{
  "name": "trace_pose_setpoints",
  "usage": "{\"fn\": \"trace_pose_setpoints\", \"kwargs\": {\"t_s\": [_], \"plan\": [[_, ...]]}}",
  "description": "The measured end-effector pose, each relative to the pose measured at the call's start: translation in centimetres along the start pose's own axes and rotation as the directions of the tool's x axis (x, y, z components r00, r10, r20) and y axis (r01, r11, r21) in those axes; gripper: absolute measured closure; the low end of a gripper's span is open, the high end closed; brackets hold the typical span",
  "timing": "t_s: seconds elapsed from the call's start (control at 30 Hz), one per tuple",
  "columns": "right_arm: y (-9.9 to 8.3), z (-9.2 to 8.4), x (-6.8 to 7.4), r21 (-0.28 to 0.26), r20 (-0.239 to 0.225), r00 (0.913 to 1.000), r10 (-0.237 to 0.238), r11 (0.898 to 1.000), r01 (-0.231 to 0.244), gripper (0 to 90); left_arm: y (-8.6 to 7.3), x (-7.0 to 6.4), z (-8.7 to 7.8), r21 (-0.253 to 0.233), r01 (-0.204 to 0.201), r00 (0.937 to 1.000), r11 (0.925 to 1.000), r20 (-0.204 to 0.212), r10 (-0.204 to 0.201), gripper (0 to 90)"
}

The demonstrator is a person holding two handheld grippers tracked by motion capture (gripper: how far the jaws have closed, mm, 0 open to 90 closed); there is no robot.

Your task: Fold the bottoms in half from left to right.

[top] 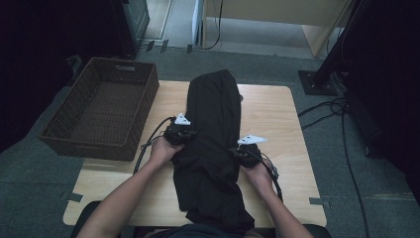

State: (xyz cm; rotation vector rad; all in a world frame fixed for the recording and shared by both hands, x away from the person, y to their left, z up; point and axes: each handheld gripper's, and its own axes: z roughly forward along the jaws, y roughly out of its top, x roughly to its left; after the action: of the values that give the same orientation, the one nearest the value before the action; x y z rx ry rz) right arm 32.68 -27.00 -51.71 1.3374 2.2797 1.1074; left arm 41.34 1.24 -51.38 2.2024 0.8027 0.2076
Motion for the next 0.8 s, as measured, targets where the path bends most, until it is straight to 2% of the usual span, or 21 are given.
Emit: {"fn": "trace_pose_setpoints", "kwargs": {"t_s": [0.1,0.13,0.2,0.33,0.43,0.53,0.6,0.63,0.7,0.8], "plan": [[-0.8,-1.0,0.3,0.013,-0.008,0.9999,0.012,1.000,-0.012,88.5,-1.1,-1.3,-1.0,0.016,0.071,0.9960,0.9974,0.053,-0.071,89.6],[-1.1,-1.4,0.4,0.023,-0.018,0.9996,0.022,1.000,-0.022,88.3,-1.5,-1.7,-1.3,0.023,0.083,0.9930,0.9963,0.083,-0.085,89.4],[-1.5,-1.9,0.6,0.034,-0.025,0.9995,0.019,0.999,-0.019,86.6,-2.1,-2.4,-1.7,0.027,0.109,0.9884,0.9937,0.103,-0.111,88.8],[-1.7,-2.1,0.6,0.009,0.012,0.9999,0.002,1.000,-0.002,74.3,-2.2,-3.3,-2.0,0.031,0.069,0.9938,0.9971,0.085,-0.071,83.7],[-1.2,-1.8,0.2,-0.009,0.023,0.9997,-0.001,1.000,0.001,69.3,-2.0,-3.1,-1.9,0.033,0.083,0.9922,0.9960,0.090,-0.086,80.7],[-0.8,-1.9,-0.3,-0.063,0.019,0.9997,0.016,0.998,-0.014,67.2,-1.7,-2.8,-2.0,0.029,0.091,0.9916,0.9954,0.089,-0.094,72.5],[-0.6,-1.8,-0.7,-0.052,0.008,0.9995,0.031,0.998,-0.030,65.2,-1.6,-2.5,-2.2,0.014,0.105,0.9887,0.9943,0.106,-0.106,68.7],[-0.4,-1.8,-0.9,-0.048,0.006,0.9995,0.031,0.998,-0.030,65.2,-1.4,-2.3,-2.4,0.006,0.109,0.9888,0.9940,0.102,-0.109,66.9],[-0.1,-2.0,-1.2,-0.073,0.008,0.9994,0.034,0.997,-0.033,65.3,-1.0,-2.0,-2.4,0.002,0.095,0.9912,0.9954,0.092,-0.095,66.3],[1.0,-1.4,-1.5,-0.076,0.013,0.9999,0.005,0.997,-0.004,65.1,0.1,-1.1,-2.3,-0.009,0.096,0.9928,0.9953,0.073,-0.095,65.1]]}}
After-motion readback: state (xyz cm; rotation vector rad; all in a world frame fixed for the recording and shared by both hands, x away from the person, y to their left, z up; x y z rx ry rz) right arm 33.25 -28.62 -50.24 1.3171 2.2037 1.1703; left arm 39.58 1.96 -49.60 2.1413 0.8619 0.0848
